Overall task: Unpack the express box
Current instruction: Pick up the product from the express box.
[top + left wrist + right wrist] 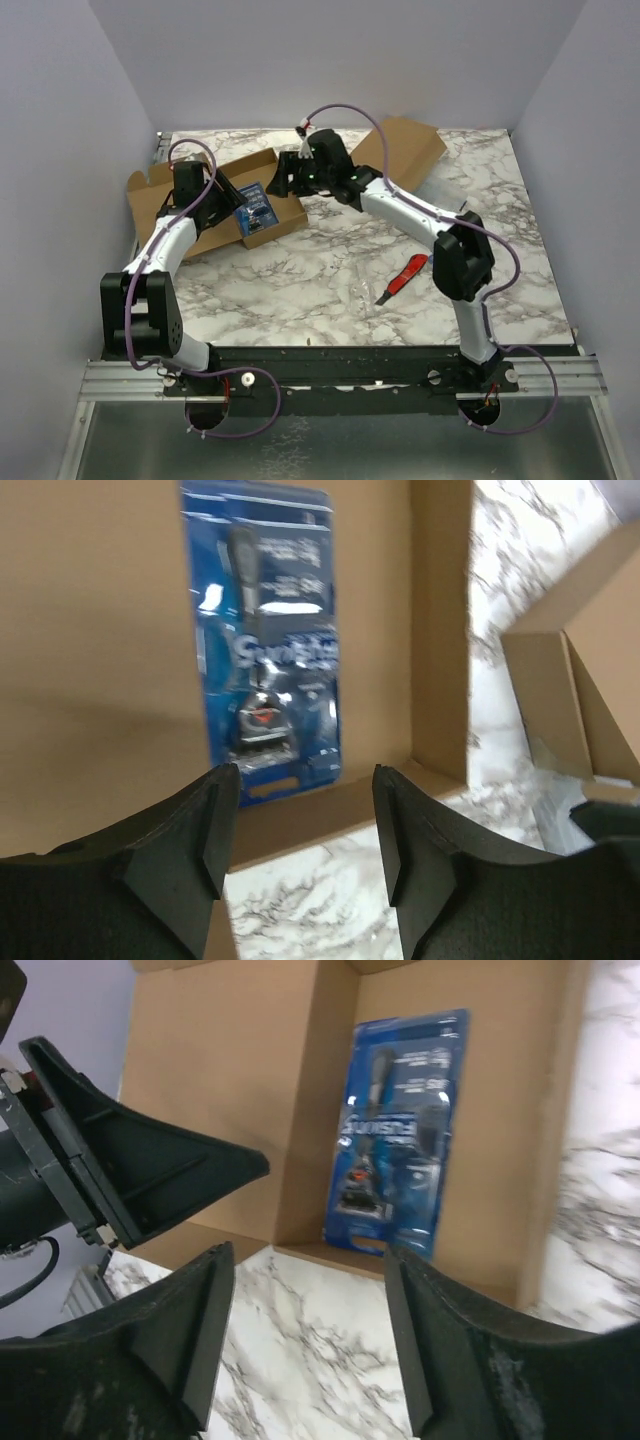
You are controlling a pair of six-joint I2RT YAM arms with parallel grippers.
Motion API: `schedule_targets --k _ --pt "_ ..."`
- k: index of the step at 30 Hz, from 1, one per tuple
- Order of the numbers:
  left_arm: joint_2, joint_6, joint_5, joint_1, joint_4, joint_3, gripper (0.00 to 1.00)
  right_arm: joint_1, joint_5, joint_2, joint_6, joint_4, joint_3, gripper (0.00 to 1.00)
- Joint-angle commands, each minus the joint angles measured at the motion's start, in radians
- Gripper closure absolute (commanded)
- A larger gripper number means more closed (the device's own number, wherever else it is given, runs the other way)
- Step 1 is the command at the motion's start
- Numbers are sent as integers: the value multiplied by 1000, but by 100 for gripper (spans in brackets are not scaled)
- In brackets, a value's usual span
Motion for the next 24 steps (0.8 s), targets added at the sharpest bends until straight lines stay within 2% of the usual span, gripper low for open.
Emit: schedule_targets --k 1,3,4,8,13,20,24 --pt "-49 39 -118 30 -56 24 39 59 52 132 33 40 129 36" --pt "-75 71 -168 31 -99 32 39 82 100 201 -12 6 213 38" --pt "-95 83 -193 31 -115 31 39 99 131 232 -52 -3 247 36" --pt "-195 113 -277 31 -152 0 38 158 319 346 -204 -31 357 18" --pt "-288 148 -384 31 -207 -11 37 180 387 418 -304 -4 399 4" --pt "-330 171 -433 31 -241 -15 36 205 387 525 -408 21 491 0" --pt "-339 181 -436 31 -251 -15 36 227 463 582 -466 41 535 0"
